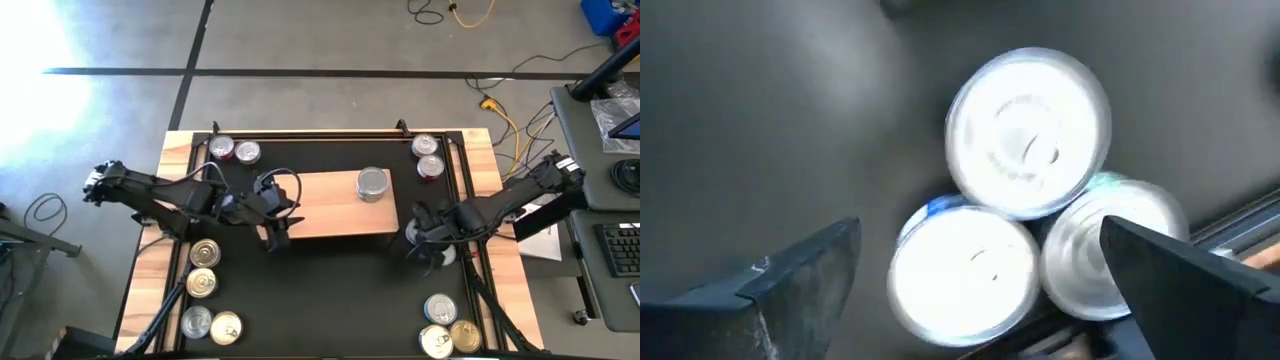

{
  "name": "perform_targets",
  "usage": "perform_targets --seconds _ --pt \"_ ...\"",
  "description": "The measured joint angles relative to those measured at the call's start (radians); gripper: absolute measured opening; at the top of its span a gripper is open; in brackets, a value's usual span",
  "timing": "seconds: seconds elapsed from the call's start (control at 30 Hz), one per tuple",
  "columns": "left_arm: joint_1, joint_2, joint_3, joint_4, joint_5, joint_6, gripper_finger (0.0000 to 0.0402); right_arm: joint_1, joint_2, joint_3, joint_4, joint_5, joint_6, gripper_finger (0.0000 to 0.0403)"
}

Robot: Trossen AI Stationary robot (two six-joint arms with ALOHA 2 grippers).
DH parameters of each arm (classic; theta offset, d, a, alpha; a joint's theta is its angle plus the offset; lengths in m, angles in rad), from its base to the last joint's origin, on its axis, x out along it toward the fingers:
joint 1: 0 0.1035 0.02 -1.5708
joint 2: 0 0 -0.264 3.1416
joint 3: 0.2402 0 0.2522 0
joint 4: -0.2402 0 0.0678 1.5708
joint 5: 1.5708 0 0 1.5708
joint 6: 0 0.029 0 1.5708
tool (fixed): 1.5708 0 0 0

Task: Stack canned seafood by type on shelf
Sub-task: Put the green blue tuna can on the shelf

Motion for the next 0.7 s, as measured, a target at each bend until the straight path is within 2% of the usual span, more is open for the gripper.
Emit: perform_targets --seconds 0.07,0.17,0.27,0.37,0.5,0.6,0.7 --pt "0.000 0.012 0.000 0.012 -0.022 -0.011 0.0150 0.000 -0.047 -0.050 0.057 -0.035 0.053 0.0394" --pt "0.000 0.040 -0.001 0.011 -0.093 -0.040 0.0150 0.003 -0.107 -0.137 0.166 -0.071 0.139 0.0366" --pt "0.000 0.061 0.000 0.011 -0.109 -0.065 0.0150 0.002 -0.143 -0.219 0.262 -0.064 0.200 0.0313" --pt "0.000 0.083 0.014 0.010 -0.075 -0.066 0.0150 0.000 -0.150 -0.273 0.313 -0.041 0.209 0.0237" --pt "0.003 0.098 0.039 0.013 -0.067 -0.044 0.0150 -0.003 -0.144 -0.298 0.309 0.042 0.242 0.0119" --pt "0.012 0.114 0.042 0.011 -0.069 0.011 0.0150 -0.003 -0.144 -0.299 0.323 0.144 0.254 0.0036" --pt "0.020 0.138 0.041 -0.001 -0.069 0.084 0.0145 -0.003 -0.141 -0.300 0.329 0.234 0.254 0.0020"
